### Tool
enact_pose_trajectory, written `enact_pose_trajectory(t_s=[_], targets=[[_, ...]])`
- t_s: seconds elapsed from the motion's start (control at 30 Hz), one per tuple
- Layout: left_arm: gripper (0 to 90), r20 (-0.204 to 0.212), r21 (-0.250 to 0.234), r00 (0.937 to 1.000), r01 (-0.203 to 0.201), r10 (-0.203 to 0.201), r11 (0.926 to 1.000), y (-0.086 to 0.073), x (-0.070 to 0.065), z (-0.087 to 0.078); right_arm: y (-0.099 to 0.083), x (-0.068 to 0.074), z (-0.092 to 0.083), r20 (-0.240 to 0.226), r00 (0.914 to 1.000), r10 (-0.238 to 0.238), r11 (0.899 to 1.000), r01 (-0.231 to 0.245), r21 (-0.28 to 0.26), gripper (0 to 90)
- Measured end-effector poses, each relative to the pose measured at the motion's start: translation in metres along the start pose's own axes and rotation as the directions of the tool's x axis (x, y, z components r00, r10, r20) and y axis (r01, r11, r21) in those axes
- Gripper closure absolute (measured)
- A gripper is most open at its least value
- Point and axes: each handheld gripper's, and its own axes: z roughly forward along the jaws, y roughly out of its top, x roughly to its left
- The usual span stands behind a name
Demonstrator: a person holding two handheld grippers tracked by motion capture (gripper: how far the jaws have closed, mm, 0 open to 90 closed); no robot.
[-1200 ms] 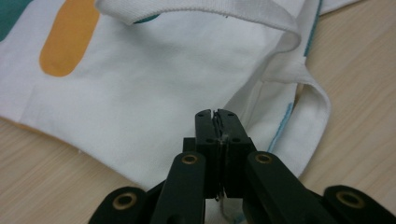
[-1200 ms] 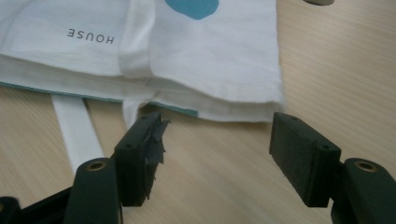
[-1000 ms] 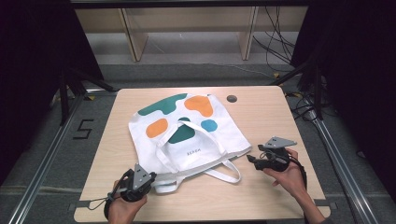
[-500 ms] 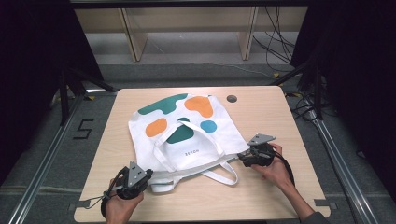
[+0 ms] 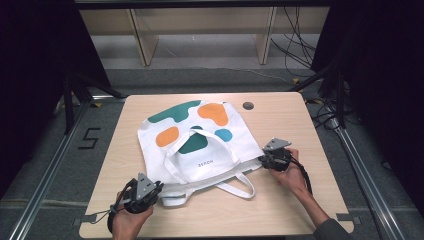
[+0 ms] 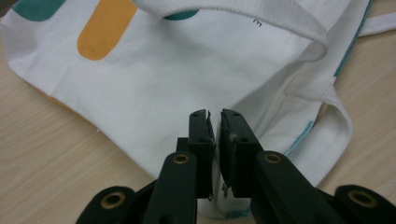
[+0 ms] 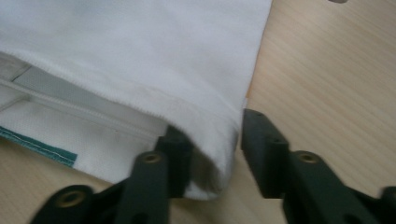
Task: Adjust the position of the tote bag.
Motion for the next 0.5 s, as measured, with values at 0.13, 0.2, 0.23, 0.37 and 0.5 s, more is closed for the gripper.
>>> enact_pose_trajectory(t_s=[0.13,0.2,0.23,0.37,0.5], targets=[[77.5,-0.015,0.013,0.9997,-0.016,0.017,0.9998,-0.001,-0.004,0.004,0.004,0.0,-0.003,0.041,0.9967,-0.07,0.997,0.069,0.019,80.4],[77.9,-0.009,0.023,0.9994,-0.032,0.032,0.9992,-0.001,-0.004,0.001,0.004,0.001,-0.007,0.035,0.9954,-0.089,0.996,0.088,0.026,80.9],[78.2,-0.009,0.022,0.9993,-0.035,0.035,0.9991,0.0,-0.005,0.001,0.004,0.002,-0.009,0.031,0.9954,-0.091,0.996,0.09,0.028,80.9],[78.6,-0.014,0.021,0.999,-0.043,0.043,0.9989,-0.002,-0.004,0.002,-0.006,0.01,-0.03,0.002,0.9954,-0.096,0.995,0.095,0.041,80.9],[77.4,-0.021,0.012,0.9993,-0.032,0.032,0.9994,-0.004,-0.005,0.002,-0.022,0.022,-0.061,-0.022,0.9947,-0.1,0.994,0.101,0.034,80.7]])
